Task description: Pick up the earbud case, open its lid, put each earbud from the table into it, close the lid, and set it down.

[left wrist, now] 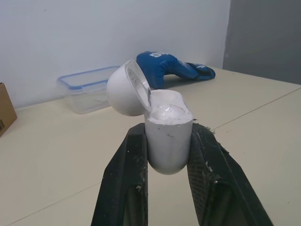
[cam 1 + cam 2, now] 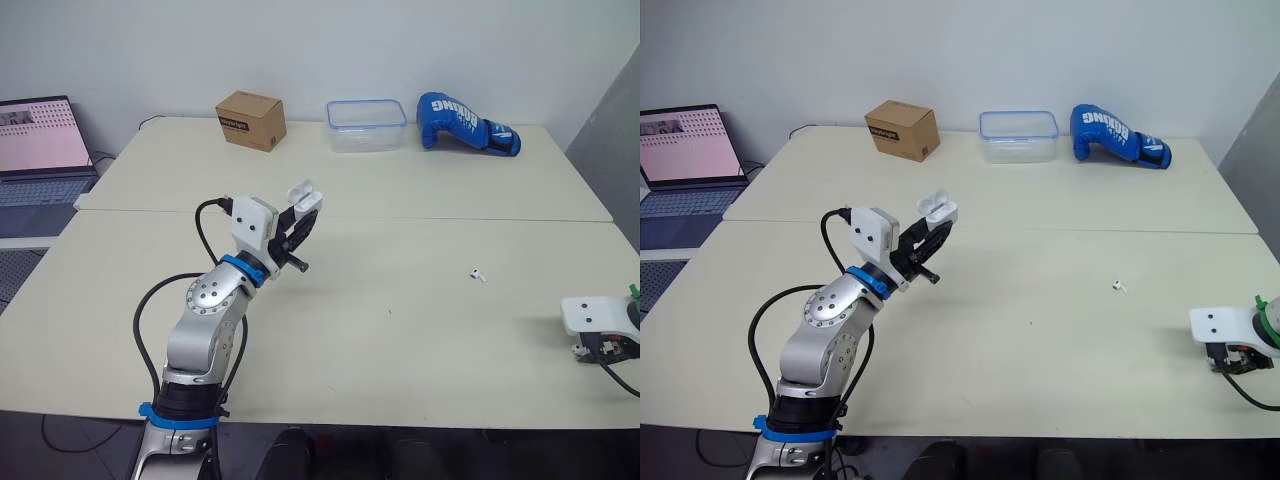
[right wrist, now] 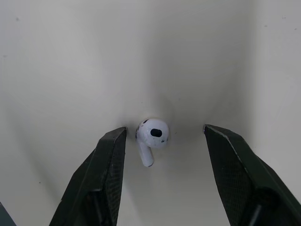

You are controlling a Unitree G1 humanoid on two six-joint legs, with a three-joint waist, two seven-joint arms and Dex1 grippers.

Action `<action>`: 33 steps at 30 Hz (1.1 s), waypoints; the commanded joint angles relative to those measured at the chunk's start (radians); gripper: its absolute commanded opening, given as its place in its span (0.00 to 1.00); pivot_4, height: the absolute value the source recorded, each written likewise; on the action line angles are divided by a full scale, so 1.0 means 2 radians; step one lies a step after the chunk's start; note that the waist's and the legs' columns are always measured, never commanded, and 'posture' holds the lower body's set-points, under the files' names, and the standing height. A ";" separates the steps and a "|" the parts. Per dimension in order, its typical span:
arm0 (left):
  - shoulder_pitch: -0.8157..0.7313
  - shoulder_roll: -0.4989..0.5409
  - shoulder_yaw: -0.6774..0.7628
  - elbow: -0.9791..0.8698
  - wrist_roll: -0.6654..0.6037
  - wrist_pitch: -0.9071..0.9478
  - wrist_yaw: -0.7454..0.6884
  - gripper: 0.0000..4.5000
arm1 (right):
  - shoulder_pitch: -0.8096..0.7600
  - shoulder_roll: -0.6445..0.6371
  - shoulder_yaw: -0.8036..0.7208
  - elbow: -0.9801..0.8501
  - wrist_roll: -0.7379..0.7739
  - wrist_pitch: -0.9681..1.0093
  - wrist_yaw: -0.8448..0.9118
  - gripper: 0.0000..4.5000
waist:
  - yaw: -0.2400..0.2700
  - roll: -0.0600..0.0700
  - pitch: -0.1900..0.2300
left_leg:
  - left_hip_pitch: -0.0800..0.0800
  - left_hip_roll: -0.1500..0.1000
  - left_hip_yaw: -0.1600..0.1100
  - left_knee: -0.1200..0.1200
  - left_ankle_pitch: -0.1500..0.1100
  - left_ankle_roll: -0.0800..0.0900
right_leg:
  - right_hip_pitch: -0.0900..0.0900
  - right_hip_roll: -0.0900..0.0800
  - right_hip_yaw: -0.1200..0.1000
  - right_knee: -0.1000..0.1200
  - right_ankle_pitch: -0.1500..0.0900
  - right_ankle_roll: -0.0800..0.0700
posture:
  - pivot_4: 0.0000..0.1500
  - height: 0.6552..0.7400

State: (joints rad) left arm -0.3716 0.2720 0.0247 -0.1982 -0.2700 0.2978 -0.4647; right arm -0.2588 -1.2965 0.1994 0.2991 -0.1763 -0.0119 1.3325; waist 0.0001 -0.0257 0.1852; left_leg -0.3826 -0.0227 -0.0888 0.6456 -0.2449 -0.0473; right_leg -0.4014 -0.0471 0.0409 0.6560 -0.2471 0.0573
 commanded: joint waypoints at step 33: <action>-0.078 -0.045 -0.034 0.063 0.001 -0.037 -0.023 0.16 | -0.235 0.618 -0.133 -0.255 0.348 0.382 -0.440 0.09 | -0.005 -0.001 -0.001 | -0.006 0.005 0.000 0.001 -0.001 -0.002 | -0.007 0.005 0.000 0.001 0.003 -0.002 | 1.00 1.00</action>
State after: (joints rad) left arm -0.5151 0.1884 -0.0398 -0.0411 -0.2683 0.2482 -0.5124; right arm -0.7257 -0.0631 -0.0707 -0.1920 0.5247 0.7909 0.4632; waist -0.0097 -0.0269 0.1832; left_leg -0.3939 -0.0124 -0.0883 0.6473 -0.2476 -0.0505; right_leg -0.4159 -0.0355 0.0414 0.6601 -0.2407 0.0538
